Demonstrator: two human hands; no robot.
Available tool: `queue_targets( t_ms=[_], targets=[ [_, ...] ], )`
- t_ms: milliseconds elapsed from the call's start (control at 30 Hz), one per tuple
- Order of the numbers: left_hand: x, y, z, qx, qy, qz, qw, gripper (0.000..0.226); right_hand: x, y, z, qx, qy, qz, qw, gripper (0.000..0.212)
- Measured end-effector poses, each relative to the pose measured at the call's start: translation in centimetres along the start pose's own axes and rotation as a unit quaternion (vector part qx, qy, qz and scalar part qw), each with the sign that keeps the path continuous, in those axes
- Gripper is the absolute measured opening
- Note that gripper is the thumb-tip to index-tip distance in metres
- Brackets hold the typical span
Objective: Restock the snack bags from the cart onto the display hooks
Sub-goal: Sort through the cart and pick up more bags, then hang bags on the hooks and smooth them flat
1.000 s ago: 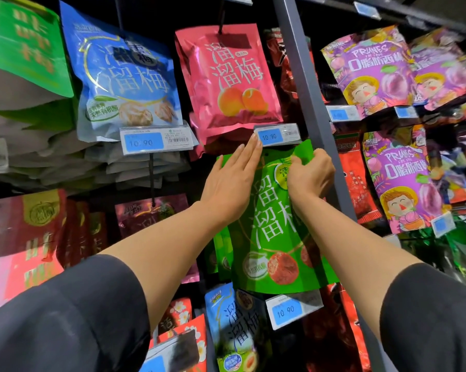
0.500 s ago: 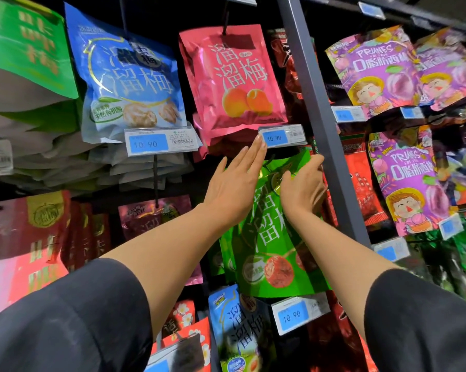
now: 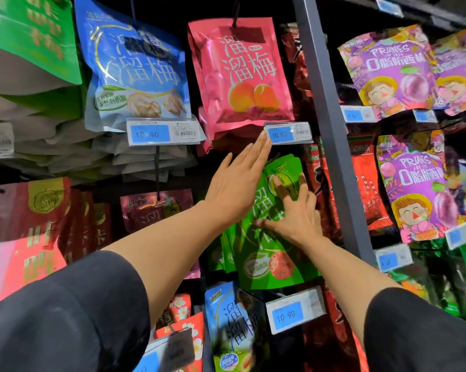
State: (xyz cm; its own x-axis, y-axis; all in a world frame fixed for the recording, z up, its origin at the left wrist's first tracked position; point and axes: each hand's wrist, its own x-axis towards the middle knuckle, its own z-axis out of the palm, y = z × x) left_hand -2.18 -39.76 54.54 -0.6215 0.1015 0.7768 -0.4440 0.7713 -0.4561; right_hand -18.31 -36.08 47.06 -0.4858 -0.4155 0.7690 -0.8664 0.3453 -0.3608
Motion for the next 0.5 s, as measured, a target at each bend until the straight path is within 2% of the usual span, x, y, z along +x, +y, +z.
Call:
queue_targets(
  t_ms=[133,233,333,433,500],
  targets=[
    [-0.3,0.3,-0.1,-0.008,0.002,-0.012,1.000,0.094,-0.6,0.8,0.9,0.013,-0.035,-0.028,0.999,0.113],
    [-0.7,1.0,0.0,-0.017,0.001,-0.028,0.999,0.094,-1.9,0.9,1.4,0.032,-0.031,-0.019,0.999,0.107],
    [-2.3,2.0,1.0,-0.020,-0.038,-0.048,0.998,0.095,-3.9,0.6,1.3,0.035,-0.016,-0.015,0.999,0.099],
    [-5.5,3.8,2.8,-0.069,-0.079,-0.075,0.992,0.095,-7.0,0.5,0.5,0.046,0.014,-0.029,0.998,0.088],
    [-8.1,5.8,3.9,-0.133,-0.070,-0.075,0.986,0.090,-9.9,0.8,-0.1,0.049,0.036,-0.047,0.997,0.076]
  ],
)
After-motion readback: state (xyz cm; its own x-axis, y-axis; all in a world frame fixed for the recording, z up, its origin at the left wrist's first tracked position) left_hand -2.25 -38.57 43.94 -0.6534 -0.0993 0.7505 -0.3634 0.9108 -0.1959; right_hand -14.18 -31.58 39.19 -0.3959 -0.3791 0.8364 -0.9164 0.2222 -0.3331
